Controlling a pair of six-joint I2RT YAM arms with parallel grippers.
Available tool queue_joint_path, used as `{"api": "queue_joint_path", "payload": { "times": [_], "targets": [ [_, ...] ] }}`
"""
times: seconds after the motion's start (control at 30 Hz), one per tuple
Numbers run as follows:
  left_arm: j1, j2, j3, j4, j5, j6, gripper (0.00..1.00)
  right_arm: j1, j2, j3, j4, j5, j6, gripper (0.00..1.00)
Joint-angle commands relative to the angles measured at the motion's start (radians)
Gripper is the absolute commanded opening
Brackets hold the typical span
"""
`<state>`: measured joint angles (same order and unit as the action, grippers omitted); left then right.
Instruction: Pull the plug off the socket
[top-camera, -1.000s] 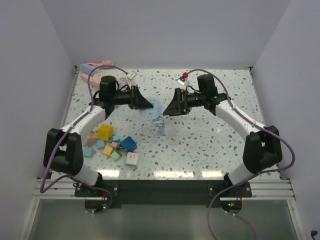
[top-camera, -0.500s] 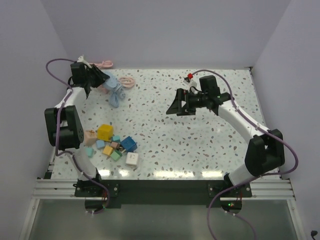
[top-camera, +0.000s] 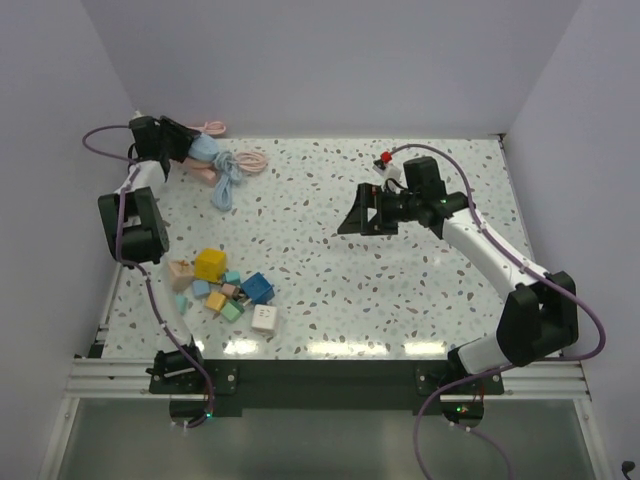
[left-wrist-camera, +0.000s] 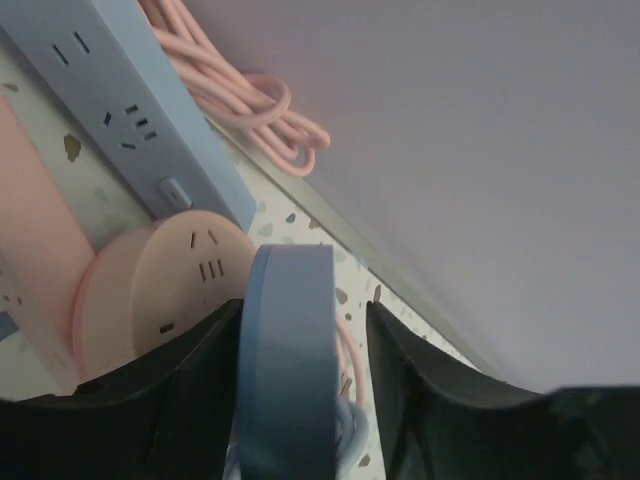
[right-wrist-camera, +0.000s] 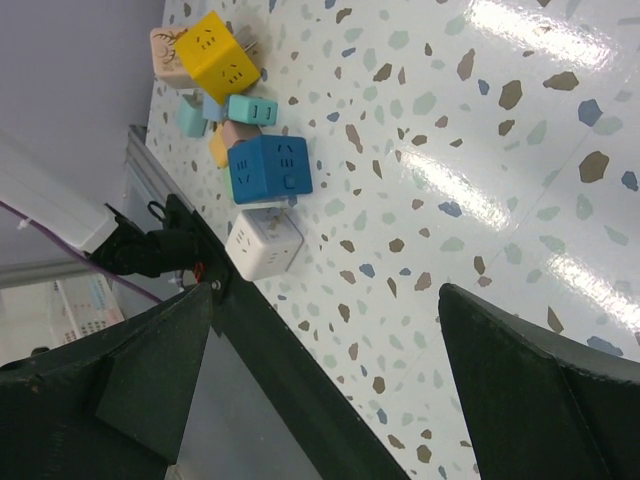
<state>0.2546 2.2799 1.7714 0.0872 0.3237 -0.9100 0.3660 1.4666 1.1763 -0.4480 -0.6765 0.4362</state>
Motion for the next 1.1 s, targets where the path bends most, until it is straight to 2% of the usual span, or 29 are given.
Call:
{"api": "queue_joint_path", "payload": {
  "times": [0.0,0.07,0.1,0.17,0.3,0.5,0.6,0.63,0.7,0.83,0.93,1.07],
  "targets": [
    [0.023,0.024,0.14,0.053,-0.048,-0.053,0.59,-0.001,-0.04,-0.012,-0.014,0.025,-0.031,0.99],
    [0.026,0.049,0.184,0.025,-0.046,-0.066,0.74,0.001,-0.035,-0.012,-0.014,0.023,-0.033,0.99],
    [0.028,0.052,0.191,0.019,-0.049,-0.07,0.89,-0.001,-0.028,-0.012,-0.014,0.022,-0.033,0.99],
    [0.029,0.038,0.177,0.016,-0.055,-0.079,1.0,0.001,-0.02,-0.006,-0.014,0.018,-0.033,0.99],
    [0.028,-0.032,0.114,0.014,-0.063,-0.072,1.0,-0.001,-0.011,0.0,-0.003,0.018,-0.033,0.99],
    [0.029,-0.302,-0.094,0.078,-0.031,-0.004,1.0,-0.001,-0.015,0.008,0.009,0.049,-0.028,0.99],
    [0.026,-0.452,-0.202,0.085,0.067,0.042,1.0,-0.001,-0.014,0.013,0.023,0.063,-0.024,0.99],
    [0.023,-0.539,-0.284,0.097,0.099,0.055,1.0,-0.001,-0.011,0.028,0.003,0.077,-0.024,0.99],
    [0.014,-0.638,-0.383,0.172,0.214,0.08,1.0,-0.001,-0.005,0.04,-0.004,0.081,-0.036,0.99],
    [-0.04,-0.929,-0.611,0.12,0.299,0.222,1.0,0.001,-0.008,0.066,-0.018,0.11,-0.045,0.99],
    [-0.09,-1.104,-0.758,0.082,0.347,0.255,1.0,-0.001,-0.023,0.083,-0.049,0.132,-0.054,0.99],
    [-0.187,-1.249,-0.848,-0.012,0.347,0.303,1.0,-0.001,-0.08,0.082,-0.101,0.196,-0.08,0.99]
  ]
}}
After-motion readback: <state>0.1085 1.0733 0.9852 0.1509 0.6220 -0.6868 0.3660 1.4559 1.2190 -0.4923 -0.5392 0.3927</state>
